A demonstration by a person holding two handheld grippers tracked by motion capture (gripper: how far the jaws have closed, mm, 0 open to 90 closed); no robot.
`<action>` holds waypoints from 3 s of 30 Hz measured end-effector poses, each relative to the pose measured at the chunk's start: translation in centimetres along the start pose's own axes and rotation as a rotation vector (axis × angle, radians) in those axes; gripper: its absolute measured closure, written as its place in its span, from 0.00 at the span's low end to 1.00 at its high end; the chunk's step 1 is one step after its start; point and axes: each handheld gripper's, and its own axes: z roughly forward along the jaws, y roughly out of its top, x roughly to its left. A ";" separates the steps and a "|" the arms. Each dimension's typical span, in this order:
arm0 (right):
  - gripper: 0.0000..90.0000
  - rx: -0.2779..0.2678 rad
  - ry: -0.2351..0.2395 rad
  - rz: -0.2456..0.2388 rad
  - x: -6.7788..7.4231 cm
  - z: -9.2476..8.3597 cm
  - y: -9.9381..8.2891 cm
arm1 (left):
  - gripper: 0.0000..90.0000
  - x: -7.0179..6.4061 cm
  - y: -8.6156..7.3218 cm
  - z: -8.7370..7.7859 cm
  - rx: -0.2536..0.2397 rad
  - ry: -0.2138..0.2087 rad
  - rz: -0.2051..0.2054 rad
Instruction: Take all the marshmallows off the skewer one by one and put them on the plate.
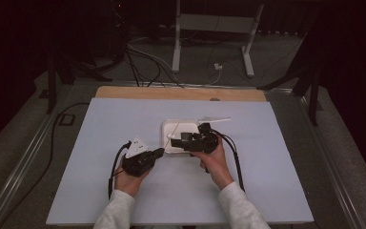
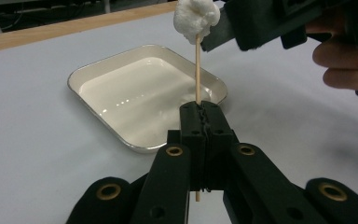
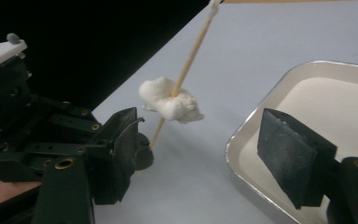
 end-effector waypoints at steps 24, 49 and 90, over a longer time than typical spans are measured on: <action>0.87 -0.014 0.128 0.087 0.3 1.1 -0.3 | 1.00 -0.6 0.1 0.2 -0.031 -0.033 -0.001; 0.89 -0.101 0.089 0.139 -0.6 -0.7 1.7 | 1.00 -0.1 -0.7 0.0 -0.017 -0.044 0.013; 0.91 -0.232 -0.005 0.183 -2.6 -2.9 2.8 | 1.00 1.4 -2.8 -1.0 0.074 0.029 0.037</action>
